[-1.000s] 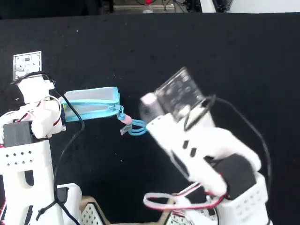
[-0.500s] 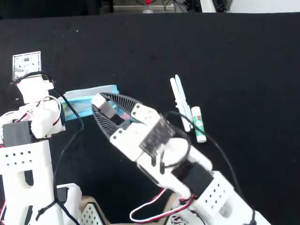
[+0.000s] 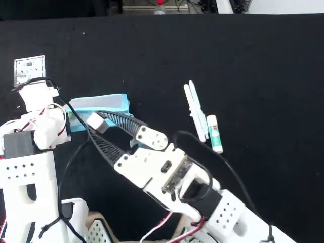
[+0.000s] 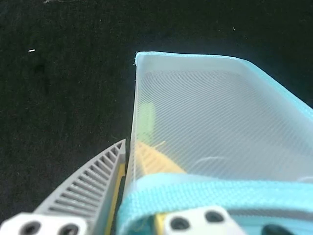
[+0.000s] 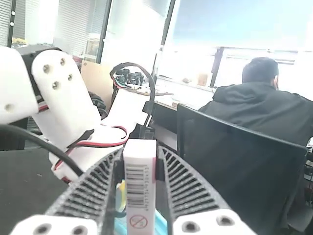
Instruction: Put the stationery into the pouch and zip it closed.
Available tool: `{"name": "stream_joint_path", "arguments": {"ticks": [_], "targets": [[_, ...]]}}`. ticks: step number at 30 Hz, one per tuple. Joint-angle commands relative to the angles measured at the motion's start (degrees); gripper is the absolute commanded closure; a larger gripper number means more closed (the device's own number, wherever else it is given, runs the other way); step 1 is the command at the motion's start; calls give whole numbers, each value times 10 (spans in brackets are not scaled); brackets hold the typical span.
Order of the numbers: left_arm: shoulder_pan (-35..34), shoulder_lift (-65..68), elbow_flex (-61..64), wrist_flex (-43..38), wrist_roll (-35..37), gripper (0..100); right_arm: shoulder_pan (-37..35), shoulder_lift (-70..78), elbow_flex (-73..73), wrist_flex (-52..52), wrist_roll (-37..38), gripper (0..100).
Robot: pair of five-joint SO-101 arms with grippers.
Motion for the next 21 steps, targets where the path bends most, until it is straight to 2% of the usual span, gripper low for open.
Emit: {"name": "stream_joint_path", "arguments": {"ticks": [1, 4, 10, 21], "targets": [[-4, -2, 0, -4, 8, 970, -3, 56, 10, -99, -4, 988], [-6, -2, 0, -4, 8, 970, 0, 107, 29, -171, -4, 988], [-7, -2, 0, -3, 8, 970, 62, 206, 38, -273, -4, 988], [-7, -2, 0, -4, 8, 970, 74, 250, 44, -285, -4, 988]]}}
